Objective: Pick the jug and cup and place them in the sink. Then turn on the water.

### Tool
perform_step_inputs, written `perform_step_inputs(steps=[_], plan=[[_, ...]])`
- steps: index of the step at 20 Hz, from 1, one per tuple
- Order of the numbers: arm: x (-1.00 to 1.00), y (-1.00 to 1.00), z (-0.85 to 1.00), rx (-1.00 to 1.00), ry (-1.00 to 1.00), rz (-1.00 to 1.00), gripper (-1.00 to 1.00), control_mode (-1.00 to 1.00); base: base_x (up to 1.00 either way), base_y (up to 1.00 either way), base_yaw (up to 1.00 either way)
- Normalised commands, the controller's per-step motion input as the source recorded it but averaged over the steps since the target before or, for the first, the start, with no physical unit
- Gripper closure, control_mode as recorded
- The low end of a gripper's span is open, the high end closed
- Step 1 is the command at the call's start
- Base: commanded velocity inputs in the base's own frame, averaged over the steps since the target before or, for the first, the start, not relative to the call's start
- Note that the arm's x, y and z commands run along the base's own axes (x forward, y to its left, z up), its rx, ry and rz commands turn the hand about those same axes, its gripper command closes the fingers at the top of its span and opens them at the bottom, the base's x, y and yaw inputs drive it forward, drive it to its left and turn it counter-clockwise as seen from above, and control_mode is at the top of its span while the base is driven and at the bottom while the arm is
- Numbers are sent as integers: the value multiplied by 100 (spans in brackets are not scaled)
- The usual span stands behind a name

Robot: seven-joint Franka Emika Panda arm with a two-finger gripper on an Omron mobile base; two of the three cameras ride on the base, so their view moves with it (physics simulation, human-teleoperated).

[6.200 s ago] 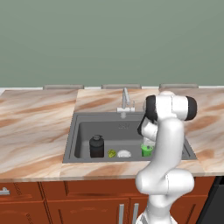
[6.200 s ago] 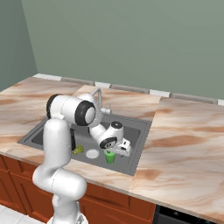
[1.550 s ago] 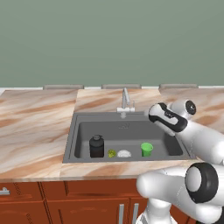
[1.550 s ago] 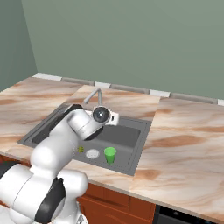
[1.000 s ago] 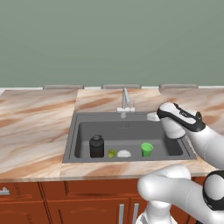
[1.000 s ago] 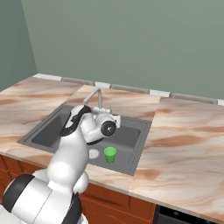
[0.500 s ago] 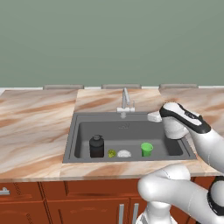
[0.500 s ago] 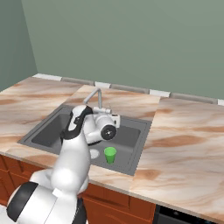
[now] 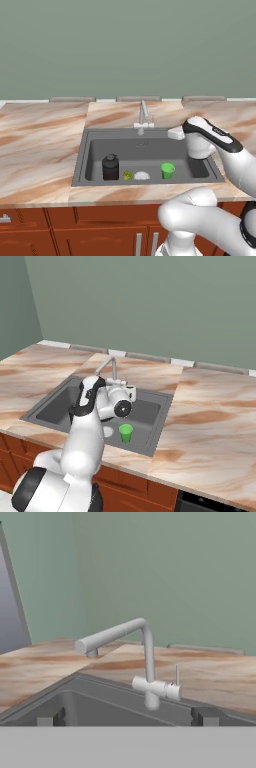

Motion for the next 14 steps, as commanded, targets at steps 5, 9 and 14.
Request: perform_step_inputs(steps=[5, 9, 14], plan=[[0, 9, -7, 0, -13, 0, -100, -100, 0, 0, 0], [7, 0, -10, 0, -5, 0, -100, -100, 0, 0, 0], [6, 12, -11, -1, 0, 0, -100, -100, 0, 0, 0]])
